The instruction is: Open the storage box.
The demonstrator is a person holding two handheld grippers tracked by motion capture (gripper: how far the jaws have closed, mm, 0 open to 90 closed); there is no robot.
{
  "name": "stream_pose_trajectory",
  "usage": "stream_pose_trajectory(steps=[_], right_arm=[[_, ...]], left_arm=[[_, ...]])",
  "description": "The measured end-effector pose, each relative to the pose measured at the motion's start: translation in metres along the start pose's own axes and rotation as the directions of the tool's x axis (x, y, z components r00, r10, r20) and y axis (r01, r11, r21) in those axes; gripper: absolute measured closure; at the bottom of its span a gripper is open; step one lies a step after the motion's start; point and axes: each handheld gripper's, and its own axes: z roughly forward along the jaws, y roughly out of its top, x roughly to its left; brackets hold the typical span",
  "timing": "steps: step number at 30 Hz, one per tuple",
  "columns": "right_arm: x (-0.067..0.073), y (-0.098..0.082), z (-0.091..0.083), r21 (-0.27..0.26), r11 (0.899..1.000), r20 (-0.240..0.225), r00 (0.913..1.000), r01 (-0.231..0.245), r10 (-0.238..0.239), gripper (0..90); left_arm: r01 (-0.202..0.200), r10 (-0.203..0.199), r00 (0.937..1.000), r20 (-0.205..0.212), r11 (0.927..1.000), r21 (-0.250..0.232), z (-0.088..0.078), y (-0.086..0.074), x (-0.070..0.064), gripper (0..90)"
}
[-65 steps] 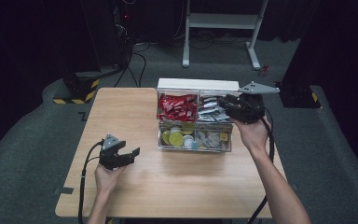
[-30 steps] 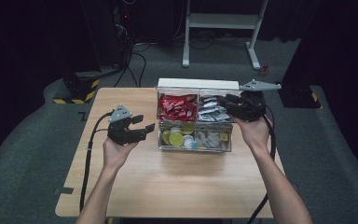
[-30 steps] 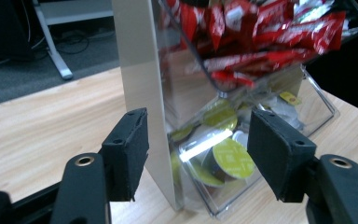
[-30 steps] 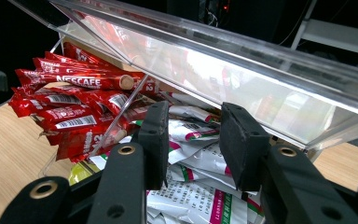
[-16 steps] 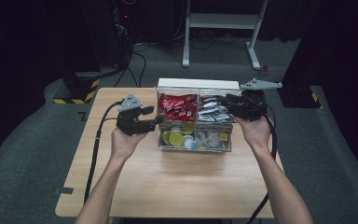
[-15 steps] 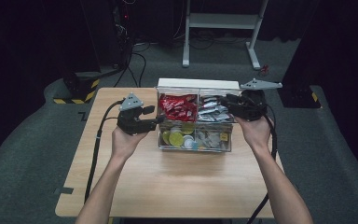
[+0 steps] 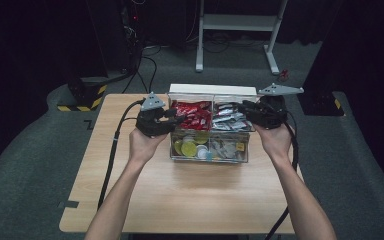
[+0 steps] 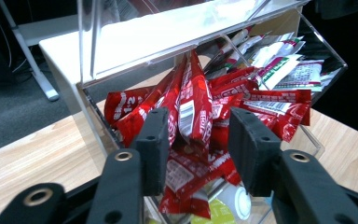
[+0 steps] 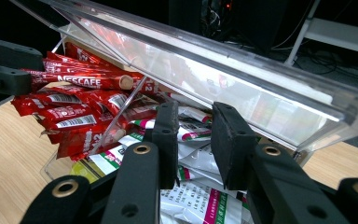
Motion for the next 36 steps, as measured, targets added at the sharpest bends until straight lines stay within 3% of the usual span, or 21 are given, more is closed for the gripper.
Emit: stream_pose_trajectory(steps=[6, 14, 27, 36], right_arm=[[0.000, 0.000, 0.000, 0.003, 1.000, -0.001, 1.0000, -0.002, 0.002, 71.9], [0.000, 0.001, 0.000, 0.005, 1.000, 0.001, 1.0000, -0.001, 0.001, 71.9], [0.000, 0.001, 0.000, 0.000, 1.000, 0.004, 1.0000, 0.001, -0.001, 72.2], [0.000, 0.001, 0.000, 0.000, 1.000, 0.002, 1.0000, -0.002, 0.002, 71.5]], left_arm=[[-0.019, 0.019, 0.9998, -0.005, 0.9997, 0.017, 0.007, 0.005, -0.003, 67.1], [-0.035, 0.036, 0.9990, -0.028, 0.9989, 0.032, 0.018, 0.009, -0.007, 68.0], [-0.037, 0.038, 0.9988, -0.031, 0.9981, 0.049, 0.021, 0.011, -0.007, 74.5], [-0.061, 0.063, 0.9974, -0.035, 0.9969, 0.050, 0.019, 0.011, -0.009, 81.0]])
